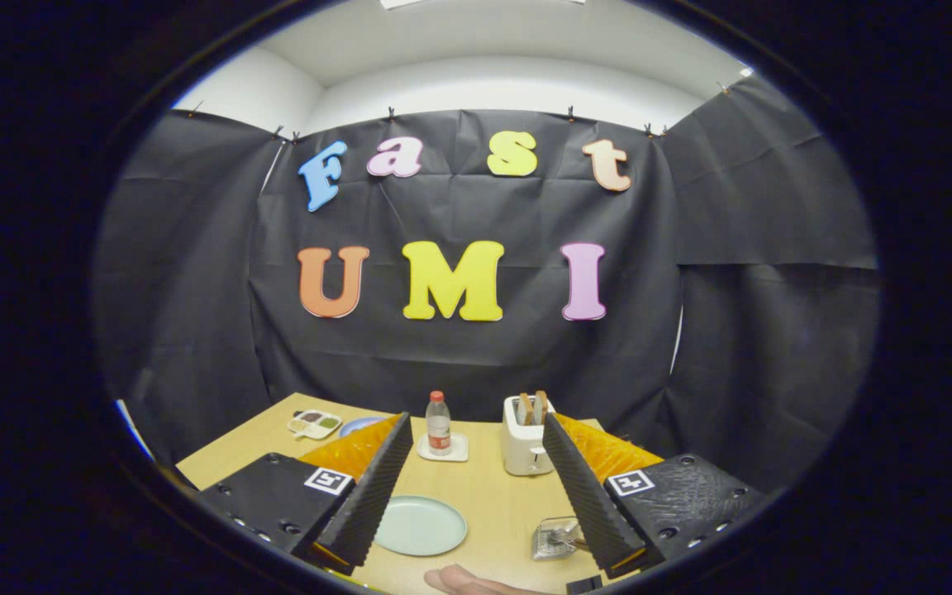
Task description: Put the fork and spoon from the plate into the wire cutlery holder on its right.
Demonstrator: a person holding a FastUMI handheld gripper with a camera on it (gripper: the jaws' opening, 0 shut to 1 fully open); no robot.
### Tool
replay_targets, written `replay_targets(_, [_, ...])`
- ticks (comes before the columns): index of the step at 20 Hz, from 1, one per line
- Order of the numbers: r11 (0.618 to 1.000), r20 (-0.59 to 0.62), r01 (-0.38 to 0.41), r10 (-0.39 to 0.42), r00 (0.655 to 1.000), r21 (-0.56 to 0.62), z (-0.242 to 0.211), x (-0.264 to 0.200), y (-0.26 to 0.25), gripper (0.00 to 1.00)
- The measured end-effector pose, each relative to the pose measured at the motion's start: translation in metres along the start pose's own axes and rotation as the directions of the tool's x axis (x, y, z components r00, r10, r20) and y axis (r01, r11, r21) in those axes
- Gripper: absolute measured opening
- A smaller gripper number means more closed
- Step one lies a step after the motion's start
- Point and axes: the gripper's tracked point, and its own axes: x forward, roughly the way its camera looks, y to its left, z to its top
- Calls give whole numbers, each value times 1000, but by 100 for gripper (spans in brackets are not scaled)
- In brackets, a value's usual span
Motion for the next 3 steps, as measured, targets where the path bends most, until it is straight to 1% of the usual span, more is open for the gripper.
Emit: replay_targets(3, [1000,6,-8,8,1000,-6,1,2,-6,96])
